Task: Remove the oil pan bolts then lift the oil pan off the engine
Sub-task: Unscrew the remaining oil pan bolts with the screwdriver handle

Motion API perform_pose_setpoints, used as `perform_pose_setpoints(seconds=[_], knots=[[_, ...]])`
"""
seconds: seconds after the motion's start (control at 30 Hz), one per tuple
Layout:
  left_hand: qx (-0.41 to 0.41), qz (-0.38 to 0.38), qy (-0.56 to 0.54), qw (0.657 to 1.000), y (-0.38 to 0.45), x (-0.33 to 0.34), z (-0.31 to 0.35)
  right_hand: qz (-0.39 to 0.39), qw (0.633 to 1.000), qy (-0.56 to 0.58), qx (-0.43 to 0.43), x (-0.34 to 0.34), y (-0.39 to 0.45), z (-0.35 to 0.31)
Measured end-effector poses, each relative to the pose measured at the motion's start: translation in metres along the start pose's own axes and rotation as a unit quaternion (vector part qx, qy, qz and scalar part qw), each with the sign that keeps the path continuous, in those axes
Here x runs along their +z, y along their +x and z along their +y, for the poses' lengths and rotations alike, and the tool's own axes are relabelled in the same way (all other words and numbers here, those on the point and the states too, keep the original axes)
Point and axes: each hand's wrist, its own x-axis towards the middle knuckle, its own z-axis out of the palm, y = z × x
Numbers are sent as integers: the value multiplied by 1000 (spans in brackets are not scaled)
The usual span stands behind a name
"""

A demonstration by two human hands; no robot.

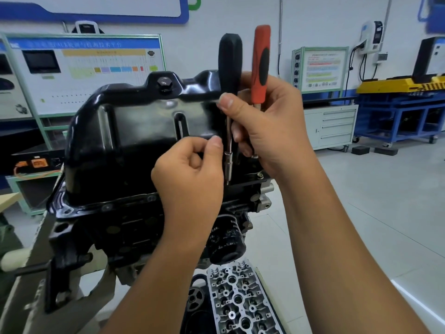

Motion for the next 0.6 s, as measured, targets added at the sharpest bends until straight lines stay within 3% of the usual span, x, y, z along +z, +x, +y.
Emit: perform_pose_setpoints(seconds=[0.07, 0.17, 0.23, 0.43, 0.6], knots=[[-142, 1, -114, 983, -17, 4, 2, 0, 1000, -6, 1, -2, 1, 0], [-382, -62, -202, 900, -53, 12, 5, 5, 1000, -21, 2, -5, 1, 1], [-467, -88, -218, 853, -68, 12, 4, 16, 999, -35, -12, -6, 1, 2], [-539, -42, -247, 804, -59, 2, -6, 39, 998, -58, 10, -2, 1, 4], [-537, -14, -321, 780, -56, -2, -6, -15, 999, -39, 13, -5, 1, -3]])
